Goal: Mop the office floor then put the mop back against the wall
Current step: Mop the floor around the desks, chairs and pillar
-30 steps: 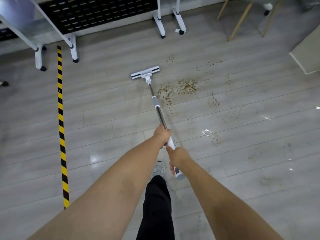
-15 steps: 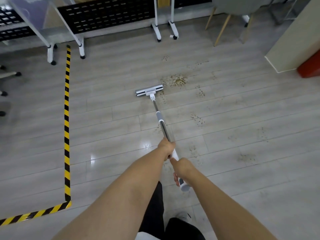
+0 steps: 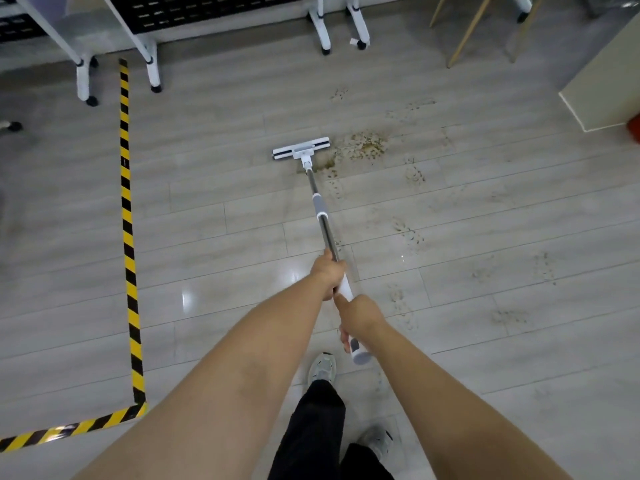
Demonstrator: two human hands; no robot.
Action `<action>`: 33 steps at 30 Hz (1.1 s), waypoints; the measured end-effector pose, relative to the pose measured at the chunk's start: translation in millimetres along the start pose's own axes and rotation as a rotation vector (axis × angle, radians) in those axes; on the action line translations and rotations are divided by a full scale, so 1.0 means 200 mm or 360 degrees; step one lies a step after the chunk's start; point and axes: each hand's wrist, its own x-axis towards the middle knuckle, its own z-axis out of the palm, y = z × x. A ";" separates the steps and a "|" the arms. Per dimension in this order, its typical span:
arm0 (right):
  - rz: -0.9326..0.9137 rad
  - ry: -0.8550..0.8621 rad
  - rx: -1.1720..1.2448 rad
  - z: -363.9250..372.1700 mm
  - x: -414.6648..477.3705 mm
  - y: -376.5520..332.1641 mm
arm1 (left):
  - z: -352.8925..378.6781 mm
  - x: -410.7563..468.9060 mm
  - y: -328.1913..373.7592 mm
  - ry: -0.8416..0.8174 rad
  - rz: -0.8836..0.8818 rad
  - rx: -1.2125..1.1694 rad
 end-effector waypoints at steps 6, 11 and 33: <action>-0.0021 0.0018 0.0038 -0.05 0.24 -0.40 | -0.18 0.32 0.32 0.0033 0.0057 0.0067; -0.0014 0.0019 0.0123 -0.07 0.38 -0.49 | -0.20 0.45 0.41 0.0059 0.0074 0.0183; 0.0011 0.0045 -0.0001 0.05 -0.09 0.86 | 0.46 -0.34 -0.58 -0.0010 0.0022 0.0285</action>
